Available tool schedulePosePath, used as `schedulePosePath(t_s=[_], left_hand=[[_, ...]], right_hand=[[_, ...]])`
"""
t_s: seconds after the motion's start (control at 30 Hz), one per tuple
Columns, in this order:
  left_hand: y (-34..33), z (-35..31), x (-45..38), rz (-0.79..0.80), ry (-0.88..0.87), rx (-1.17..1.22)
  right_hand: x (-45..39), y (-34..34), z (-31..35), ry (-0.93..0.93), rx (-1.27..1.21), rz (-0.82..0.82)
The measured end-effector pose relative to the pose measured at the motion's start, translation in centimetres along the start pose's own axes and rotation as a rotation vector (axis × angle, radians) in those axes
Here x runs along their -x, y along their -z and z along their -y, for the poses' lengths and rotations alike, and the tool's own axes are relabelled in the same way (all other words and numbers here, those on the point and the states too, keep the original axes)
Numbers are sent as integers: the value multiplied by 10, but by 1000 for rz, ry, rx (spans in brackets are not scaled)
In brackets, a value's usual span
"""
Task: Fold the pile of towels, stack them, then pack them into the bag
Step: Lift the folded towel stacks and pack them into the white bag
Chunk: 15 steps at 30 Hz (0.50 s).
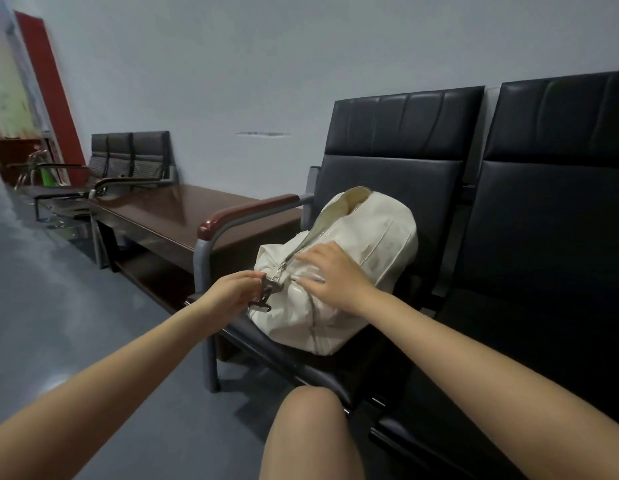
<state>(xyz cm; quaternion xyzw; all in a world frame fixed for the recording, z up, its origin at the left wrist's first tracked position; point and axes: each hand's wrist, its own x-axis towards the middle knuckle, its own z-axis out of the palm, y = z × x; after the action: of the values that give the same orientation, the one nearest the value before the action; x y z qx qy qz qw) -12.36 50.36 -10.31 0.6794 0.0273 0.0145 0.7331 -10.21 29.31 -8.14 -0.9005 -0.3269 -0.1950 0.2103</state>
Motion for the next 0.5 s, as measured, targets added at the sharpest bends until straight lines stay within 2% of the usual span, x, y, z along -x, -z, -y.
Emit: schedulePosePath(t_s=[0.13, 0.27, 0.5], left_hand=[[0, 2, 4, 41, -22, -54], [-2, 13, 8, 102, 10, -84], [-2, 27, 0, 137, 91, -92]], right_hand=[[-1, -17, 10, 0, 23, 160], [0, -23, 6, -69, -63, 181], [7, -27, 3, -48, -54, 153]])
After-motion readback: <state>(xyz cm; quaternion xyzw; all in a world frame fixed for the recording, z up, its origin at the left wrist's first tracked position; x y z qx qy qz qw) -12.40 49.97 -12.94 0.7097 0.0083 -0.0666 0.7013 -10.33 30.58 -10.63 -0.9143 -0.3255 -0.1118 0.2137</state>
